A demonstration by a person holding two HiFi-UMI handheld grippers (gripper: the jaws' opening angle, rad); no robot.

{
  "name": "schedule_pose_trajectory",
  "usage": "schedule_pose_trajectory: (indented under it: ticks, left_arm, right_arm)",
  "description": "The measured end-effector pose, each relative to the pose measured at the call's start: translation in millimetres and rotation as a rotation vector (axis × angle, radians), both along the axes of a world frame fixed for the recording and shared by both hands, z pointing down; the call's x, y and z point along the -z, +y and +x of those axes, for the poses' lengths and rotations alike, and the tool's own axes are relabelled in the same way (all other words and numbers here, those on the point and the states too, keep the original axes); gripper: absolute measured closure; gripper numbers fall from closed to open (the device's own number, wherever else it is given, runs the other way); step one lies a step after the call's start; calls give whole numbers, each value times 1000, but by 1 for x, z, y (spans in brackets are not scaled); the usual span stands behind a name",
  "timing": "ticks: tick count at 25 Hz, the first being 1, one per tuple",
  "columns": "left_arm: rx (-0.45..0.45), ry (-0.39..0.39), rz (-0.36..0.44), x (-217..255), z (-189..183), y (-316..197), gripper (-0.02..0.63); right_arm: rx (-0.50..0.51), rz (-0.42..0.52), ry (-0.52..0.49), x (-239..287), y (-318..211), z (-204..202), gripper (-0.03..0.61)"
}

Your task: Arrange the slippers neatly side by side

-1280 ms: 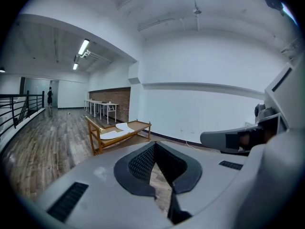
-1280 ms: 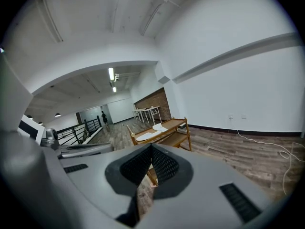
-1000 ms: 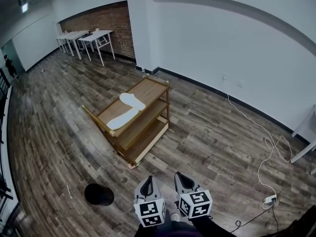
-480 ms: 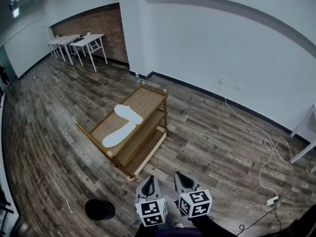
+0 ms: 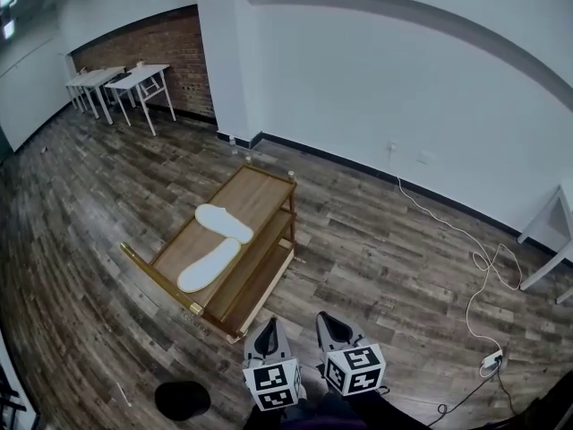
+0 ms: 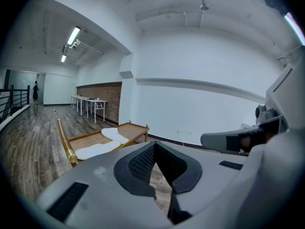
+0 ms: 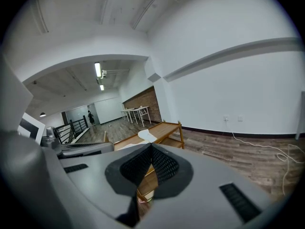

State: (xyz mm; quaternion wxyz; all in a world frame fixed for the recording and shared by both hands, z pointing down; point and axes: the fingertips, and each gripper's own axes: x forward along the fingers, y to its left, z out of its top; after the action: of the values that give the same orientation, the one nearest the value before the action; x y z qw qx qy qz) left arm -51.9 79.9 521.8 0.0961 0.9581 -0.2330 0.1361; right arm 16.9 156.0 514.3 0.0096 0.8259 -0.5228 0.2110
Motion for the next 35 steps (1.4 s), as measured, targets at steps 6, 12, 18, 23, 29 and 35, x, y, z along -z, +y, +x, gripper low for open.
schedule_pose_trajectory:
  ticks: [6,12,18,23,29,35]
  left_arm:
    - [-17,-6,-29,-8,21,-10,614]
    - [29,-15,-29,-8,40,-35,613]
    - [97,-24,-7,-4,81,-59,614]
    - [149,-33,-10,0,122,-71,614]
    - [232,-32,-2,7,159,-85,614]
    - [309,-37,-8,3,180,-92,612]
  right_arm:
    - [-23,-23,-6,-5,-10,22,580]
    - [14,-14,-12,-4,-37,46,580]
    - [86,2,-23,-1,-69,91,580]
    - [145,5,-33,2,-87,135,580]
    - [196,-8,-76,-2,-102,182,580]
    - [275,-4,-61,2,-117,209,580]
